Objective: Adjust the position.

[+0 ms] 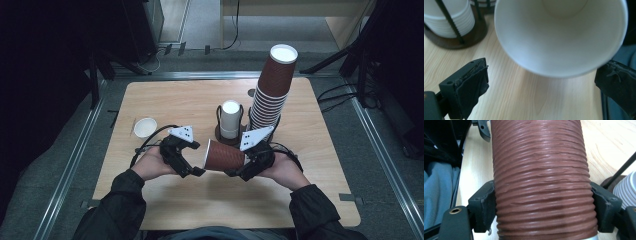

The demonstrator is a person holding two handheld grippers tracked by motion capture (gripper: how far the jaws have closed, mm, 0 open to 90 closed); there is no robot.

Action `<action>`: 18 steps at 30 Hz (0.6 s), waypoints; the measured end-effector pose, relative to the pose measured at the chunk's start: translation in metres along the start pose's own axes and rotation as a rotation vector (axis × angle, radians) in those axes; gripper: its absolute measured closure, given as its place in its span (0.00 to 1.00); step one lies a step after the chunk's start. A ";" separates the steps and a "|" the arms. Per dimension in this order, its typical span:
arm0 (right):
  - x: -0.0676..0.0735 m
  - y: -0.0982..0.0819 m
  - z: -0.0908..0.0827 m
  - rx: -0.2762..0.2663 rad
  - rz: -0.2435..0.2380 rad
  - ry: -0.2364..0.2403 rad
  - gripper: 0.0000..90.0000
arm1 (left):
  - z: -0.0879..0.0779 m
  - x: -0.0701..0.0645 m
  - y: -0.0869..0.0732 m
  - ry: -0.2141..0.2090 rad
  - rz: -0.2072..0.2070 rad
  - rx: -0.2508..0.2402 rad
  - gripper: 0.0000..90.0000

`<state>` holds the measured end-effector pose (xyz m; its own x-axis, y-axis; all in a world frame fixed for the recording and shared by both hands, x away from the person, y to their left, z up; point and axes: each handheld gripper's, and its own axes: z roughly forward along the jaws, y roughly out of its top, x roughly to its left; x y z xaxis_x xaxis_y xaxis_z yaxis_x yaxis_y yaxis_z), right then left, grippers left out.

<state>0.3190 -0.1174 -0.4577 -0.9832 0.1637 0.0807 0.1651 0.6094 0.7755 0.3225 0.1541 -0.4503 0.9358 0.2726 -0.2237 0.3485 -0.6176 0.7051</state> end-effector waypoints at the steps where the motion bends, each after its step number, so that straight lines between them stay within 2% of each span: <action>1: 0.000 0.000 0.000 -0.004 -0.002 0.001 0.24 | 0.000 -0.001 0.000 -0.010 -0.003 -0.011 0.00; 9: 0.002 0.001 0.002 -0.033 -0.015 0.029 0.24 | 0.007 -0.004 0.005 -0.063 -0.003 -0.055 0.00; 18: 0.005 0.003 0.007 -0.048 -0.026 0.056 0.24 | 0.014 -0.008 0.010 -0.084 -0.009 -0.059 0.00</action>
<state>0.3149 -0.1093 -0.4590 -0.9902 0.1040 0.0936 0.1366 0.5751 0.8066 0.3191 0.1353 -0.4508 0.9347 0.2135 -0.2843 0.3555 -0.5705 0.7404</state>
